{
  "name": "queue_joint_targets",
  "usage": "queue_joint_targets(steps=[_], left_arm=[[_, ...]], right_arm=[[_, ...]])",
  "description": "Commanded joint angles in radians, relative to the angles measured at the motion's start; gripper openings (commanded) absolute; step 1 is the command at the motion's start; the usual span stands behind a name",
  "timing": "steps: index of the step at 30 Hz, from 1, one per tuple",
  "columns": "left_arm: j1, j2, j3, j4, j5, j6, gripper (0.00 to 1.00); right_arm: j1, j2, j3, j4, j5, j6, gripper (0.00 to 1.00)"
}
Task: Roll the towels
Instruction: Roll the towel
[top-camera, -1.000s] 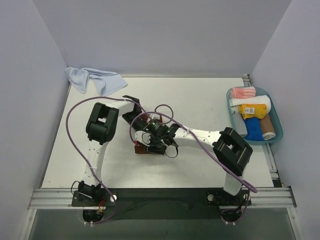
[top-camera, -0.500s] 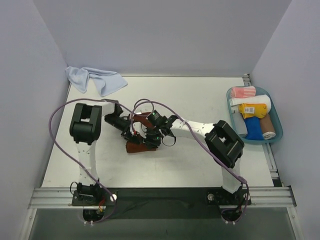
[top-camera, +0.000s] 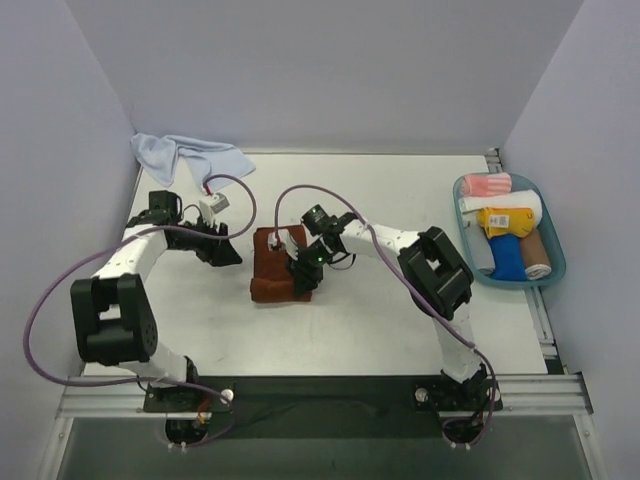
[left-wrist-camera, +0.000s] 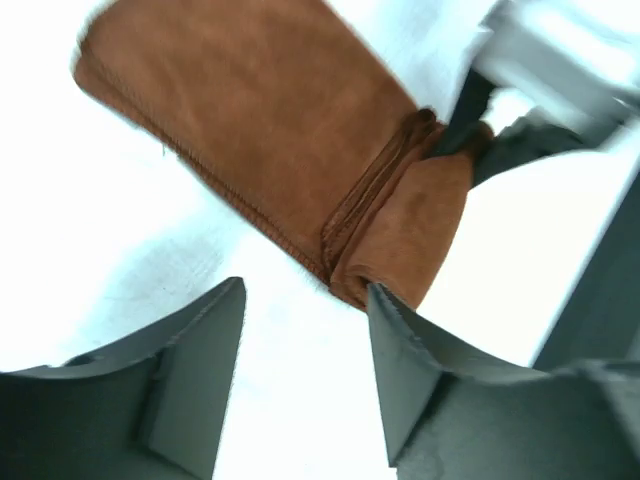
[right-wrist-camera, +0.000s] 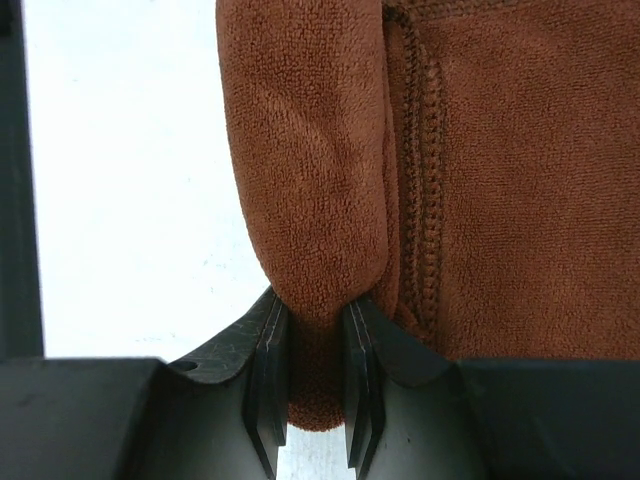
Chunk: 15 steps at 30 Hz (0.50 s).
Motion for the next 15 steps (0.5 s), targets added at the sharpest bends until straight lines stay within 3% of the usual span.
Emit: queue_joint_targets(steps=[1,5,12,15], left_arm=[[-0.012,-0.225,-0.134,0.205,-0.041,0.045,0.63],[-0.081,-0.397,-0.258,0.225,-0.068,0.209,0.7],[-0.418,-0.454,-0.352,0.224,-0.269,0.406,0.72],[-0.461,-0.437,-0.383,0.29,-0.34,0.42,0.73]], right_arm=[[0.01,0.117,-0.026,-0.174,-0.039,0.029,0.0],[0.0,0.177,0.029,-0.235,-0.072,0.032,0.0],[-0.033,0.28,0.135,-0.326,-0.115,0.048,0.0],[-0.037,0.297,0.158,-0.347,-0.118,0.043,0.0]])
